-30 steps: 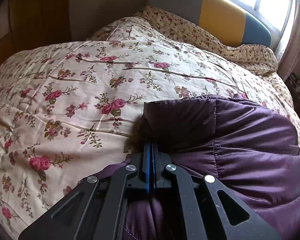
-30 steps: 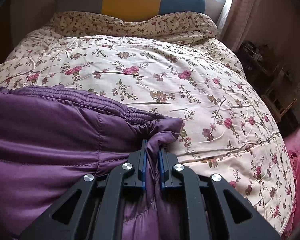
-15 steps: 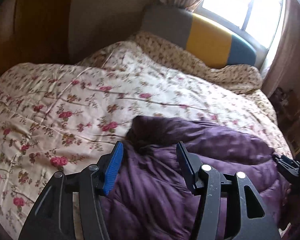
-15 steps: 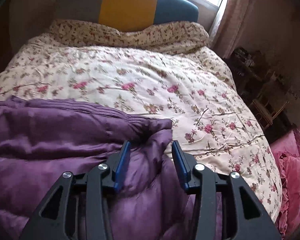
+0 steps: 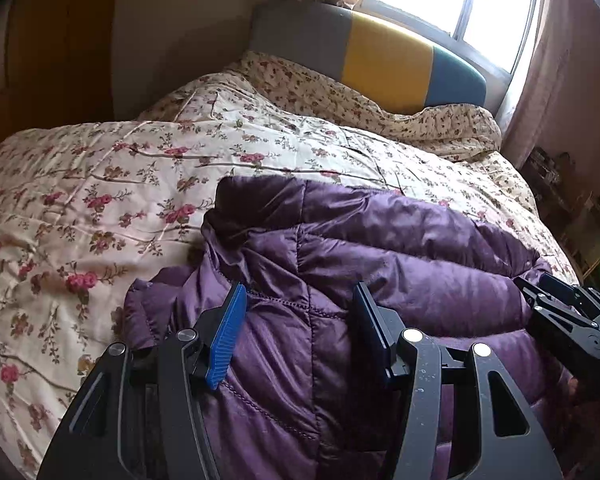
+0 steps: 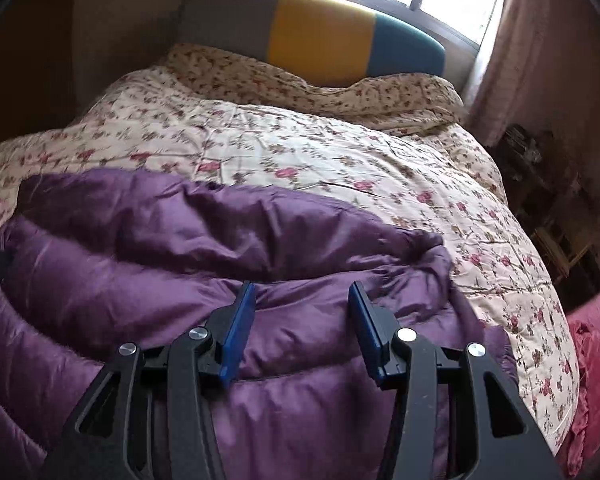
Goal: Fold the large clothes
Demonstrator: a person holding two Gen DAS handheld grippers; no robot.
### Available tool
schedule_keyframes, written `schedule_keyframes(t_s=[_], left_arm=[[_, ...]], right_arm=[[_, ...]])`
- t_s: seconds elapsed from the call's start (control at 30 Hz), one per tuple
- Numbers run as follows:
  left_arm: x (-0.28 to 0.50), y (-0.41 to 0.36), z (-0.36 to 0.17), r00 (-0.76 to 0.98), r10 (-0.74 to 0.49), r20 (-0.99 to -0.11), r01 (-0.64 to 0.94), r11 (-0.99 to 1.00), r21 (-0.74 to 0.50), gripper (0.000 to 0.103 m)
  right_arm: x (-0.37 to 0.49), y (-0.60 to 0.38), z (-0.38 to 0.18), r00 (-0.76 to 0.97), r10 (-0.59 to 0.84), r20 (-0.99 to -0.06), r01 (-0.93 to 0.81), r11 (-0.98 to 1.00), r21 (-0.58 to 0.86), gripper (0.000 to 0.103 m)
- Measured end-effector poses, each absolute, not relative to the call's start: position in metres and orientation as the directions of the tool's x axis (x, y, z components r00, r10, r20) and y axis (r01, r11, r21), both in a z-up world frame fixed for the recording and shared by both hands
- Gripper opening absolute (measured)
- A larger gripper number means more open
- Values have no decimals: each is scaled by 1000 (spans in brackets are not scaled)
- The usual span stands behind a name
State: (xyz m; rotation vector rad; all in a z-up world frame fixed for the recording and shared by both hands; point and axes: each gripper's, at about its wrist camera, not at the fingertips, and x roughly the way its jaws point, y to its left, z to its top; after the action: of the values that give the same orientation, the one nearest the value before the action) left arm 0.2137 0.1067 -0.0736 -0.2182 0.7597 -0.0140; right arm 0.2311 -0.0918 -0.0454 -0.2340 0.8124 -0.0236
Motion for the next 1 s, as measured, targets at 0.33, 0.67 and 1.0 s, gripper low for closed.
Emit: schedule_keyframes(t_s=[0.33,0.67,1.0], left_arm=[[221,111,-97,723,-116,-681,-64,970,-233,55],[222,110,-103,725,-118,-679,-68,968,-241,55],[213,103,-90,733,-86,-675,-68,978,-198,61]], right_arm=[[237,-83,-78,686,-134,-716,-73,965,-251,48],[242,-82,-92,682,-133,-719,-80,964,-254,48],[243,-82,-92,681,-131,-720,-81,965,-251,48]])
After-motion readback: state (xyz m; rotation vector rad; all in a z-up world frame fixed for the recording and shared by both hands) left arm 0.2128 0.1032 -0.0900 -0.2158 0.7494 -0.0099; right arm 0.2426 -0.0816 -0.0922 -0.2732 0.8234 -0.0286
